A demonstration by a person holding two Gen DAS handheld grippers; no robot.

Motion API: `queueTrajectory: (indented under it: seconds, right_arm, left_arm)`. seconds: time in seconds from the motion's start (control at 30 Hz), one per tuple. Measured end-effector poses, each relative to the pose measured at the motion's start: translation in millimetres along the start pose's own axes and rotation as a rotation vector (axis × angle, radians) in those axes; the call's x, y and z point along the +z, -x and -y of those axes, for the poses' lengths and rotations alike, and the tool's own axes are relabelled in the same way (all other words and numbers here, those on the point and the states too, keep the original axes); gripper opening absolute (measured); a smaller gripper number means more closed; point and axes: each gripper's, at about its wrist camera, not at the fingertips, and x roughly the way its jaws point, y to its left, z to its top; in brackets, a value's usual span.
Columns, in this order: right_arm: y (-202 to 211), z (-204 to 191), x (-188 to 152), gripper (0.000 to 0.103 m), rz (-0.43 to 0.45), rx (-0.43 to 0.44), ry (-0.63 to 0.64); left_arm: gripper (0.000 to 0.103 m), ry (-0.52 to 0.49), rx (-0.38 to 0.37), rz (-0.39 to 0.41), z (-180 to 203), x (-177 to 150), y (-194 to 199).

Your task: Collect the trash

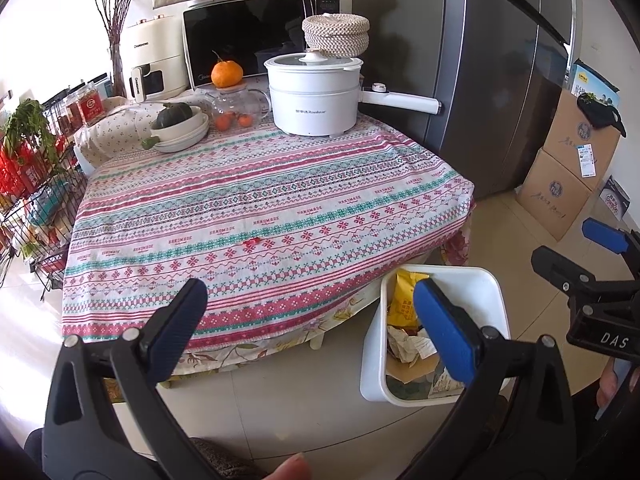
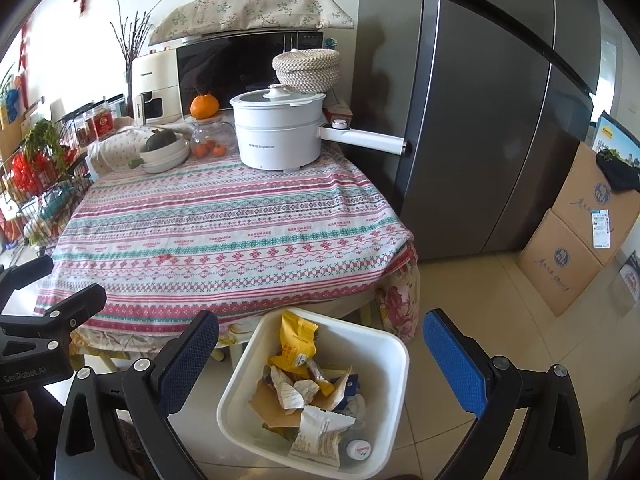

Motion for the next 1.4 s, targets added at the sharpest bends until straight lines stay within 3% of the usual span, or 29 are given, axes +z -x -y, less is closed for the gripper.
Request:
queueTrajectory:
  seconds: [1.4]
  right_arm:
    - [-1.6,3.8,-2.1,0.103,0.0,-0.007,-0.021]
  left_arm:
    - [0.102,-0.005,0.007,-0.007,-6.9,0.5,-0.2]
